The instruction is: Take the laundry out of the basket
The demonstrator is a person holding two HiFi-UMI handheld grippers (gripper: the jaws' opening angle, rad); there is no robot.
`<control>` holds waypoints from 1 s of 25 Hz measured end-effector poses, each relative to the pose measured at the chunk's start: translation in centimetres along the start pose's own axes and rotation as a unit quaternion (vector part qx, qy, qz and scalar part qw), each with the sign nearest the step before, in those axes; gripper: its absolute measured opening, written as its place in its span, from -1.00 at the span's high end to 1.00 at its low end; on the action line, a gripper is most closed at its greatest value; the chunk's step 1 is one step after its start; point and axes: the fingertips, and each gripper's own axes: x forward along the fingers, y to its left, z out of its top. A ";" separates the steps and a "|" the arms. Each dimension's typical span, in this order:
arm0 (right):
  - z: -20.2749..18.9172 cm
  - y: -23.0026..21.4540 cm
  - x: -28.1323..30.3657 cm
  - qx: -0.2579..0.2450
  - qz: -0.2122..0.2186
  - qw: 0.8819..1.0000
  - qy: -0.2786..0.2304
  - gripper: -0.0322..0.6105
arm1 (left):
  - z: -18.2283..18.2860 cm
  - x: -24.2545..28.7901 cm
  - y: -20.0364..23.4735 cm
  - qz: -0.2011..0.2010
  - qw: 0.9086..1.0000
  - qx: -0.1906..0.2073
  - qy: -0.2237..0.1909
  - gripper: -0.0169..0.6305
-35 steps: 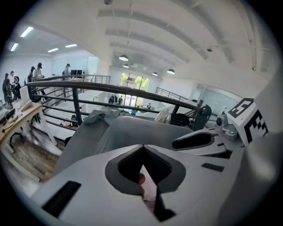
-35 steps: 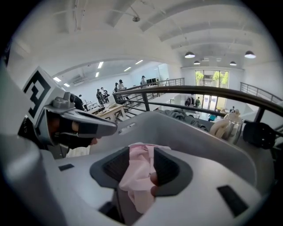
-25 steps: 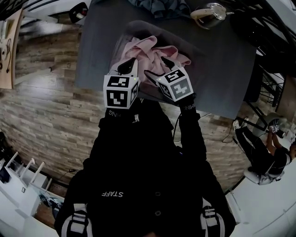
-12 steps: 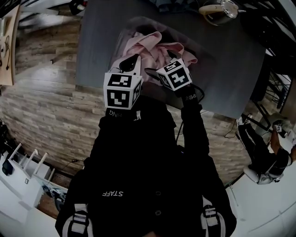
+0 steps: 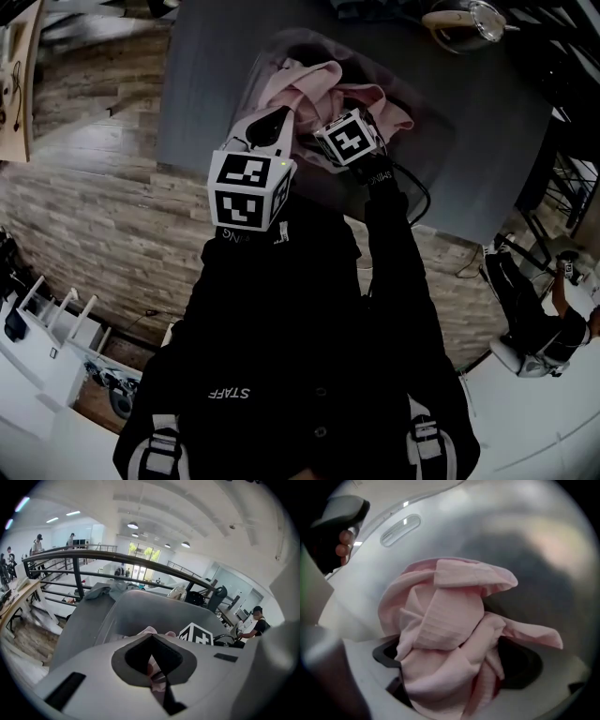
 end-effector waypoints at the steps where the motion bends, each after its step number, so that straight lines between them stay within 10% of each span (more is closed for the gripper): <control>1: 0.1 0.0 0.6 0.000 -0.001 1.000 0.000 -0.91 | 0.0 0.0 0.0 0.000 1.000 0.001 0.000 0.95; 13: -0.4 -1.0 3.3 -0.003 -0.017 1.000 0.005 -0.88 | 0.0 -0.7 -0.3 -0.003 1.000 0.003 -0.011 0.95; 19: -0.2 0.4 2.8 -0.022 -0.010 1.000 -0.005 -0.28 | -0.1 -1.8 -0.3 0.004 1.000 -0.001 -0.019 0.95; 25: 0.5 1.4 -1.4 -0.048 -0.038 0.997 -0.038 -0.13 | 0.3 -5.1 0.5 0.015 0.999 -0.009 -0.051 0.95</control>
